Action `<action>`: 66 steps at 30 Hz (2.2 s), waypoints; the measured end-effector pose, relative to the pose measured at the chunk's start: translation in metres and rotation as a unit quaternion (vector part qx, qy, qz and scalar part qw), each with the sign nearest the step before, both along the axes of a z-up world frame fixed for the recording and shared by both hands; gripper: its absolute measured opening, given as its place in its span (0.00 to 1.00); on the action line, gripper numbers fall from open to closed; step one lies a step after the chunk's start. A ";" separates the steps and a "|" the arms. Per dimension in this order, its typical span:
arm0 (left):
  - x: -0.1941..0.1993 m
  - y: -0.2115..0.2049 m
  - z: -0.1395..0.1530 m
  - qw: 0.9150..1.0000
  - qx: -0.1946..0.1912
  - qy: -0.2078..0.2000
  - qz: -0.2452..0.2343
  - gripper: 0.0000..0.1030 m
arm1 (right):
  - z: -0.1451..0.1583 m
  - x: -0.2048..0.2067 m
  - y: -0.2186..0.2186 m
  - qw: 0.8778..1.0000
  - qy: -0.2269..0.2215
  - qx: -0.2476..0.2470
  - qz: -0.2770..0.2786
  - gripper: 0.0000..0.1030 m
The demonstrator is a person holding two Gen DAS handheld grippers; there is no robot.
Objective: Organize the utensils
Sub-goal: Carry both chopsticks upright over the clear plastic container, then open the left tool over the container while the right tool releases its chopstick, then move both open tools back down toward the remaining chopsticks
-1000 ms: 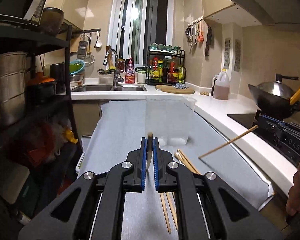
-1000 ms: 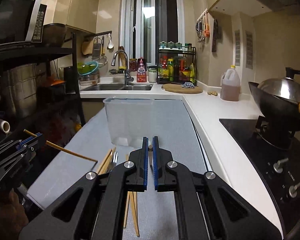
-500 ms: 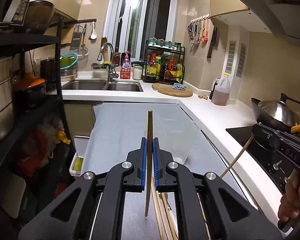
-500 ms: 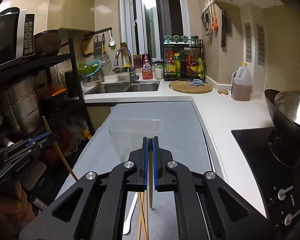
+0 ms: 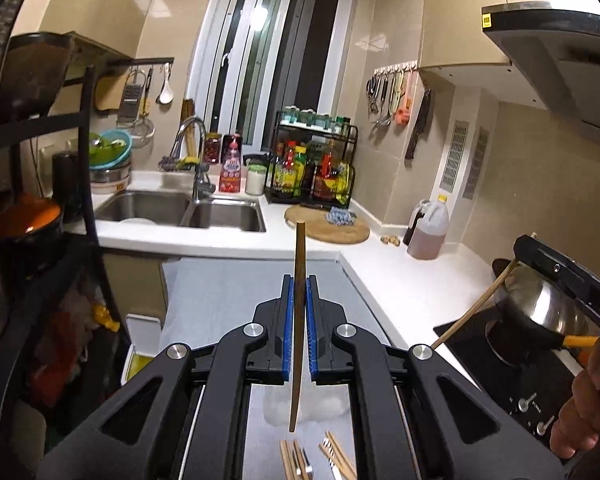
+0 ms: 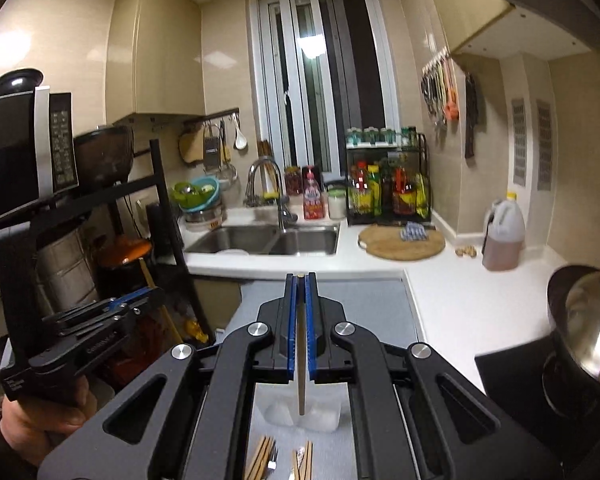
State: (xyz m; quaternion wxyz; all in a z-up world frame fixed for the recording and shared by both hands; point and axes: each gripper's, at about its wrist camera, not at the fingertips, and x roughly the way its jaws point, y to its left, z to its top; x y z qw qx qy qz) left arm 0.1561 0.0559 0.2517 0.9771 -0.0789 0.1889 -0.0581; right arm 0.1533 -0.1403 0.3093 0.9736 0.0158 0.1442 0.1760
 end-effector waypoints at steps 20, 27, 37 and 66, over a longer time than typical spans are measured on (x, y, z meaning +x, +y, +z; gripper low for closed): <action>0.093 -0.019 -0.066 0.998 0.013 0.068 -0.012 0.06 | -0.102 0.092 0.001 0.997 0.080 0.009 0.000 0.04; 0.097 -0.021 -0.081 0.994 0.015 0.104 -0.013 0.08 | -0.119 0.097 0.000 0.994 0.113 -0.001 -0.003 0.11; 0.025 -0.013 -0.046 0.998 0.035 0.042 -0.004 0.26 | -0.099 0.043 -0.029 0.997 0.070 -0.009 -0.034 0.25; -0.157 -0.020 -0.252 0.992 0.000 0.124 0.021 0.19 | -0.327 -0.101 -0.039 0.979 0.200 -0.012 0.020 0.08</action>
